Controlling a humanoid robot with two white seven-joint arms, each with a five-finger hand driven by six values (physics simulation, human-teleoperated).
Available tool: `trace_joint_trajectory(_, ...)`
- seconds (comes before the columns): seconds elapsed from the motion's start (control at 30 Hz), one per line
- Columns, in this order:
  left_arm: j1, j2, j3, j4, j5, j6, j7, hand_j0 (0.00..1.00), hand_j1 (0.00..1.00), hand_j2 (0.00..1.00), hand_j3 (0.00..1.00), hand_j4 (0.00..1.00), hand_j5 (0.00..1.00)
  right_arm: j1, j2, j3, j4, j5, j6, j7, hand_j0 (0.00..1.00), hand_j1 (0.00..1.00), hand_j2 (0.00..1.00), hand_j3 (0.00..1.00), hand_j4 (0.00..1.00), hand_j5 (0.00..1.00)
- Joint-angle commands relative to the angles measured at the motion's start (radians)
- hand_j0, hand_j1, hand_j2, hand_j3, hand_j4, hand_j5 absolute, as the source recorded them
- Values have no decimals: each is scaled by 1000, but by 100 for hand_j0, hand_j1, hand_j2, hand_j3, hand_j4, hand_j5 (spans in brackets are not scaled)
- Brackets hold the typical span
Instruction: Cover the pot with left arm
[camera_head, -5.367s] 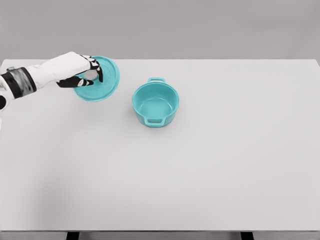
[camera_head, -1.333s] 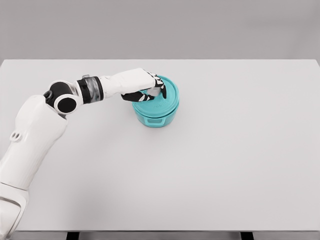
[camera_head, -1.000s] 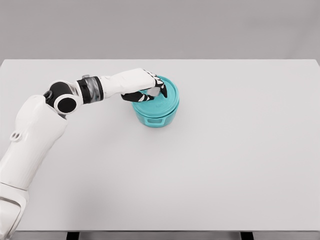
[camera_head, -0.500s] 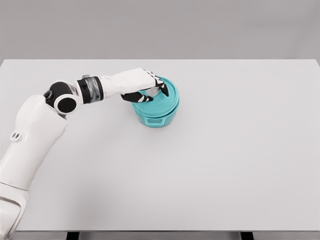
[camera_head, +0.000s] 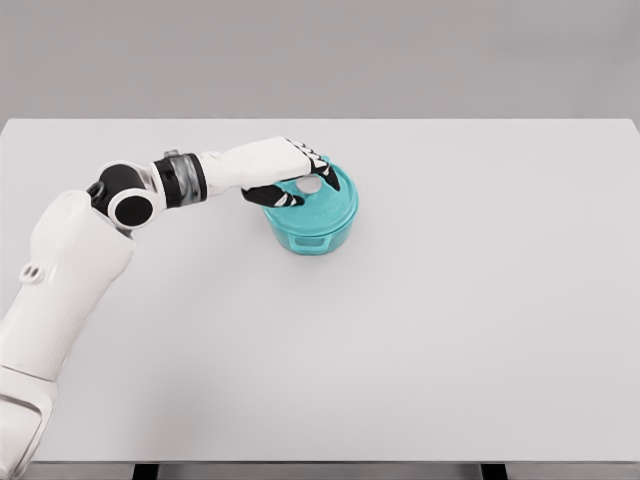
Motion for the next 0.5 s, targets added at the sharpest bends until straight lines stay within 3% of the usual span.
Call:
trace_joint_trajectory(0.0,0,1,1,0,7,3,1,69,69,69,69,69,69,0,0,0,0,0,0,0,100,100,100,100,100,100)
trace_joint_trajectory(0.2,-3,2,4,-10,10,3,1,72,72,72,72,72,72,0,0,0,0,0,0,0,100,100,100,100,100,100)
trace_joint_trajectory(0.37,-9,9,12,-14,19,3,0,80,80,80,80,80,80,0,0,0,0,0,0,0,100,100,100,100,100,100)
trace_joint_trajectory(0.47,-12,39,16,-69,22,3,1,85,85,85,85,85,85,0,0,0,0,0,0,0,100,100,100,100,100,100)
